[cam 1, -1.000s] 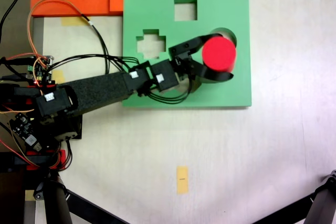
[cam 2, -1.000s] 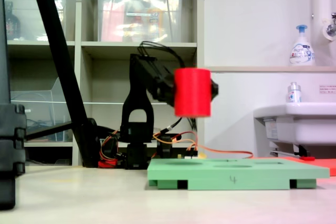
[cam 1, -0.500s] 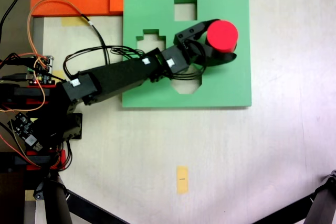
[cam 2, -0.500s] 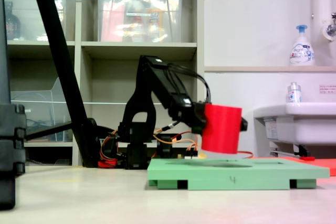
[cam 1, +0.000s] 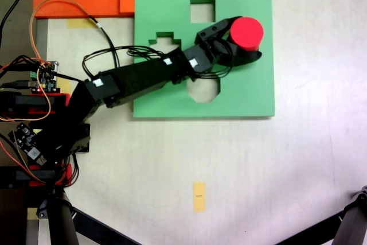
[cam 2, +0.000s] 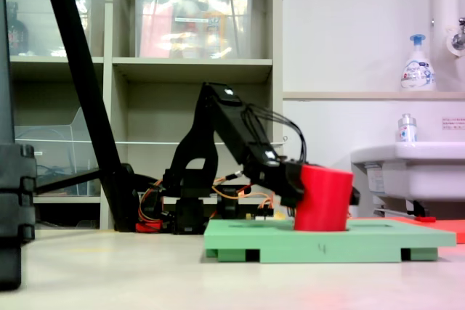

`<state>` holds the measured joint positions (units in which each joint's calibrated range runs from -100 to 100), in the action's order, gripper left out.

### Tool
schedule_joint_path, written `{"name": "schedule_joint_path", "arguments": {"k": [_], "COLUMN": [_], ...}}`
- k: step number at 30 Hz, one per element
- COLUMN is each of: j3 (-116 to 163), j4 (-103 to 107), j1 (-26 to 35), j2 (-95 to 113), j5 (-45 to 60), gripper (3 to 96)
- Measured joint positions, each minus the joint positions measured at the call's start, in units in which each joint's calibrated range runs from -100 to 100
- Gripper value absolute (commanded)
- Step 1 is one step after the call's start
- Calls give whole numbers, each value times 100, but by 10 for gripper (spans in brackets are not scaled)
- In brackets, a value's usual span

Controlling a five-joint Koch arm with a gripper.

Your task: Put the cylinder block into the corresponding hole

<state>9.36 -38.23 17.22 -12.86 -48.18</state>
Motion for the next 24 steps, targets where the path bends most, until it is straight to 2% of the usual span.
{"name": "schedule_joint_path", "arguments": {"k": [6, 11, 14, 17, 21, 24], "j3": [-20, -98, -108, 245, 804, 1274], "j4": [0, 0, -88, -852, -1410, -1410], "j1": [24, 24, 29, 39, 49, 44], "j2": [-369, -534, -547, -588, -356, 588], "j5": [0, 5, 34, 73, 93, 186], "gripper": [417, 588, 747, 811, 825, 825]}}
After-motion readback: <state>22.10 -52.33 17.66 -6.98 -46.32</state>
